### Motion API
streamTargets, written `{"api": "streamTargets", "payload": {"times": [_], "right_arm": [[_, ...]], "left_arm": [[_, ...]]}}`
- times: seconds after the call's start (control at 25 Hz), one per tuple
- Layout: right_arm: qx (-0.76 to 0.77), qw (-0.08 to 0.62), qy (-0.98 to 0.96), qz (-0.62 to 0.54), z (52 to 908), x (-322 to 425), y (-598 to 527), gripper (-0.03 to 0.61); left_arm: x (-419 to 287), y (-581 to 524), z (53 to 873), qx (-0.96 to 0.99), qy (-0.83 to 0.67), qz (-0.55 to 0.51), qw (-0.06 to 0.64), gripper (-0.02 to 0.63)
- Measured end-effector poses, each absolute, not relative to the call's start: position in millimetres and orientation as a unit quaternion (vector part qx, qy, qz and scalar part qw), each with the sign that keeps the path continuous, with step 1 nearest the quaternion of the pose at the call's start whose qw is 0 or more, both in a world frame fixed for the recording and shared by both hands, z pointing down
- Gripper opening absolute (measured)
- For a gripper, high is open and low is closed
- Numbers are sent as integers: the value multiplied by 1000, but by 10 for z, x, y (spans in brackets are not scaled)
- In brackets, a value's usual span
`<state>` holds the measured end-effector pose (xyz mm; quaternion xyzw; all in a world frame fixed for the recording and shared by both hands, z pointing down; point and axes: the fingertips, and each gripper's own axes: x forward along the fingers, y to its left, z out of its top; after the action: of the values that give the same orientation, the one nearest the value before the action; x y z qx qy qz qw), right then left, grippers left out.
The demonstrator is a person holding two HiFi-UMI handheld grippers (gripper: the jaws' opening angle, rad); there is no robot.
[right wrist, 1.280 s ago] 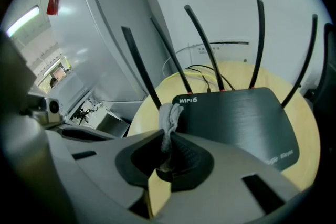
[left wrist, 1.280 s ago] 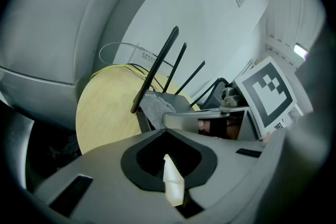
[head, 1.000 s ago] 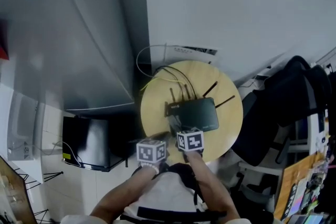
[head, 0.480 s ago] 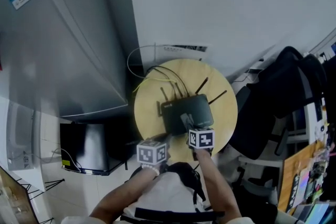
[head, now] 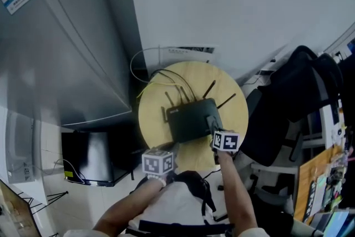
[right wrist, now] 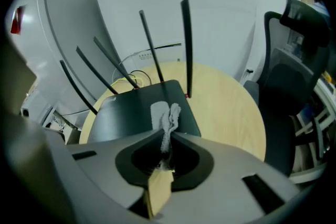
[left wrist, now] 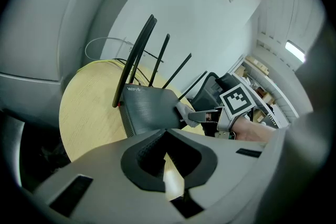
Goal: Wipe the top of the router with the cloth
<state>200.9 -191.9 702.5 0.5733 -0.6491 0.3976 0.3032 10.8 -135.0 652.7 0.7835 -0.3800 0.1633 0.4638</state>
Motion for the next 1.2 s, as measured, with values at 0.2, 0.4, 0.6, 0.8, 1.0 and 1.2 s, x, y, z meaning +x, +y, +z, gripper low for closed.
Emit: {"api": "streamTargets", "payload": {"times": [0.2, 0.4, 0.6, 0.8, 1.0, 1.2], "right_arm": [[599, 299, -628, 396, 7019, 2319, -1918, 38], [608, 302, -618, 398, 7041, 2438, -1840, 38], [609, 297, -616, 401, 7050, 2420, -1805, 38], [607, 295, -615, 408, 7055, 2397, -1783, 38], [602, 291, -617, 415, 7061, 2362, -1759, 38], [585, 289, -631, 419, 7053, 2213, -1712, 38]], "left_arm": [[145, -1356, 6516, 786, -377, 164, 463, -2], [123, -1367, 6538, 784, -380, 165, 463, -2], [138, -1382, 6545, 784, -379, 165, 463, -2], [149, -1374, 6562, 780, -382, 164, 468, -2], [166, -1401, 6553, 782, -385, 167, 461, -2], [162, -1402, 6574, 780, -389, 172, 459, -2]]}}
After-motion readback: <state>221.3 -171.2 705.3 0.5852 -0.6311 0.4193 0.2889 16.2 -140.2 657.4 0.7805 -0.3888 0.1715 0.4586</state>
